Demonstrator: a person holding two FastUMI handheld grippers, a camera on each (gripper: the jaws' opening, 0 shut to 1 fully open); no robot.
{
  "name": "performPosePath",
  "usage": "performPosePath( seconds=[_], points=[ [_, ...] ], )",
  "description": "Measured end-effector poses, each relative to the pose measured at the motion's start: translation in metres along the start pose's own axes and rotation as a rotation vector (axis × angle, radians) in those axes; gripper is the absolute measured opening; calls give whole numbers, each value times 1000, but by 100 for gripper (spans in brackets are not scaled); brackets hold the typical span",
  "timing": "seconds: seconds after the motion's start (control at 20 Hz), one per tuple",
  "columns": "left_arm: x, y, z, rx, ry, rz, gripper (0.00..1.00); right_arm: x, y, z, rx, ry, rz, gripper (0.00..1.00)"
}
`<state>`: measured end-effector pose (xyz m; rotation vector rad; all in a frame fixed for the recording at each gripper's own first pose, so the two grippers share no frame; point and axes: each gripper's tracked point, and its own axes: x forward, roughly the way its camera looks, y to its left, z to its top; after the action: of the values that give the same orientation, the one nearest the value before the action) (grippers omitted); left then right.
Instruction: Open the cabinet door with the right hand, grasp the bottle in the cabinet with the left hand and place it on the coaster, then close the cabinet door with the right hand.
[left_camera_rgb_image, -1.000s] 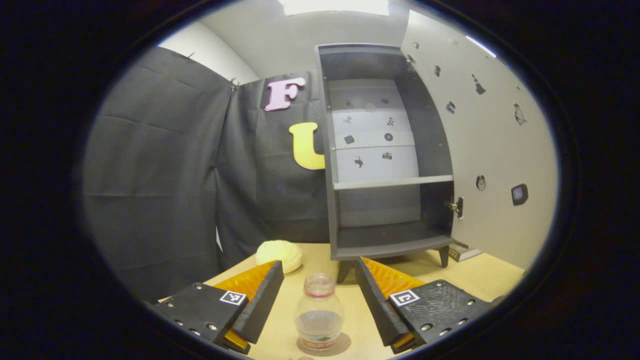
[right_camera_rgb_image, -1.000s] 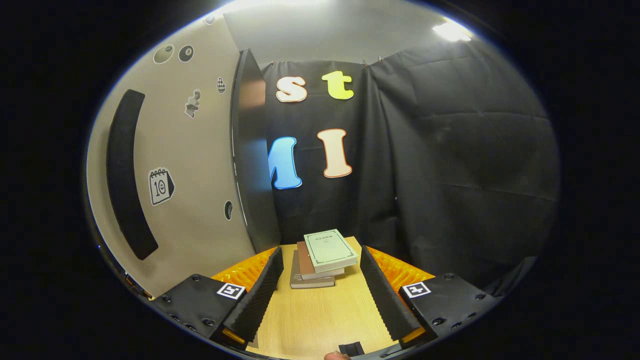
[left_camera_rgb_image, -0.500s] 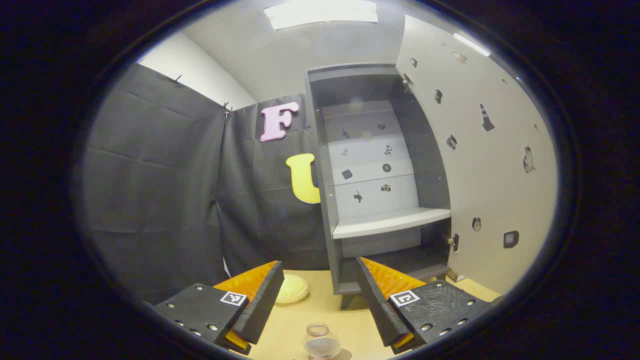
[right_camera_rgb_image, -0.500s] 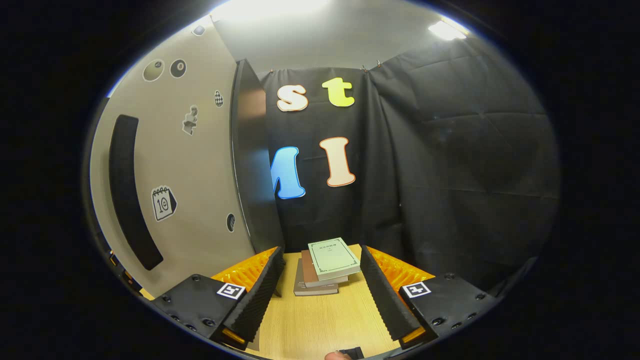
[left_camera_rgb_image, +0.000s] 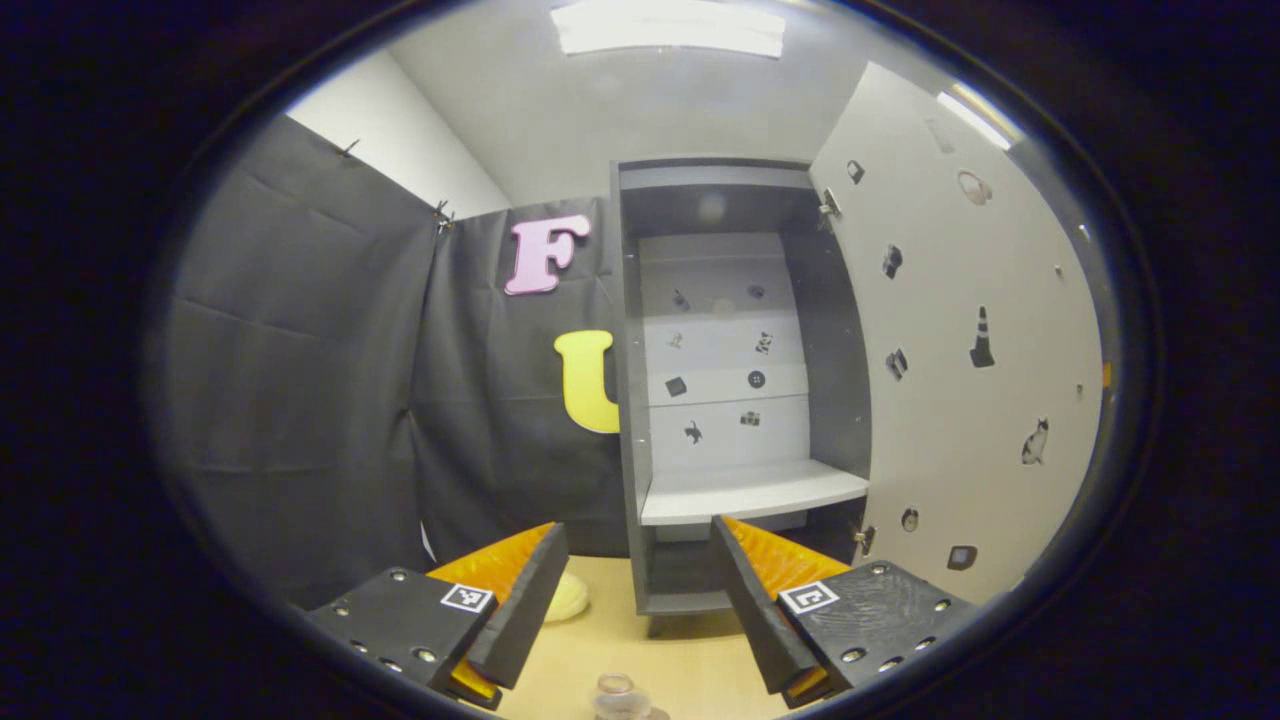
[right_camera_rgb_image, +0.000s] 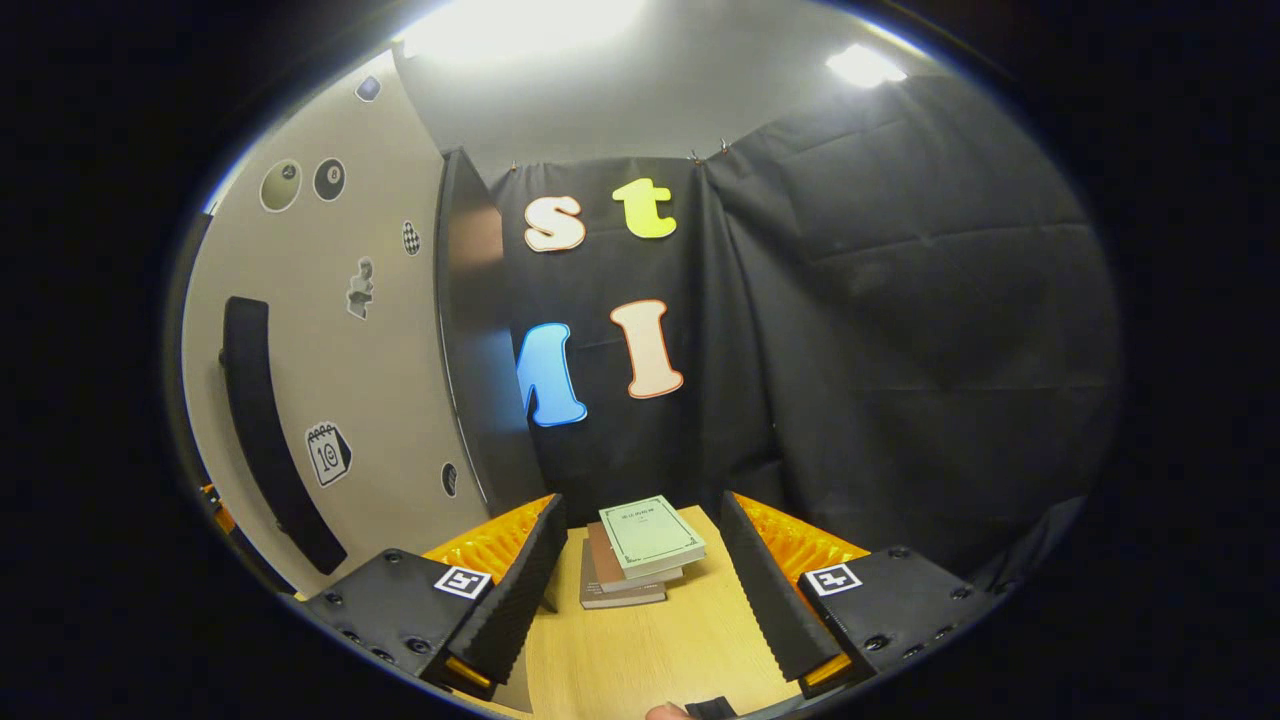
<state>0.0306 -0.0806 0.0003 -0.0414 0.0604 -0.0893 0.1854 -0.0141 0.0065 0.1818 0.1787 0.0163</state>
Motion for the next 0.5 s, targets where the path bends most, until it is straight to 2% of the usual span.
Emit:
performPosePath(
  seconds=[0.05, 0.1, 0.35, 0.4, 0.45, 0.5],
  points=[
    [2, 10, 1, 4, 9, 8, 88, -4, 3, 1, -7, 1, -1, 98],
    [5, 18, 1, 9, 13, 15, 86, -8, 8, 2, -11, 3, 4, 98],
    [7, 42, -6, 20, 17, 18, 86, -23, 30, 15, -43, -22, 18, 98],
    [8, 45, -9, 18, 22, 15, 86, -25, 35, 16, -50, -23, 21, 93],
    [7, 47, -10, 18, 26, 11, 86, -26, 41, 18, -56, -24, 26, 93],
    [8, 50, -11, 21, 27, 9, 88, -26, 46, 19, -61, -24, 31, 98]
  ],
)
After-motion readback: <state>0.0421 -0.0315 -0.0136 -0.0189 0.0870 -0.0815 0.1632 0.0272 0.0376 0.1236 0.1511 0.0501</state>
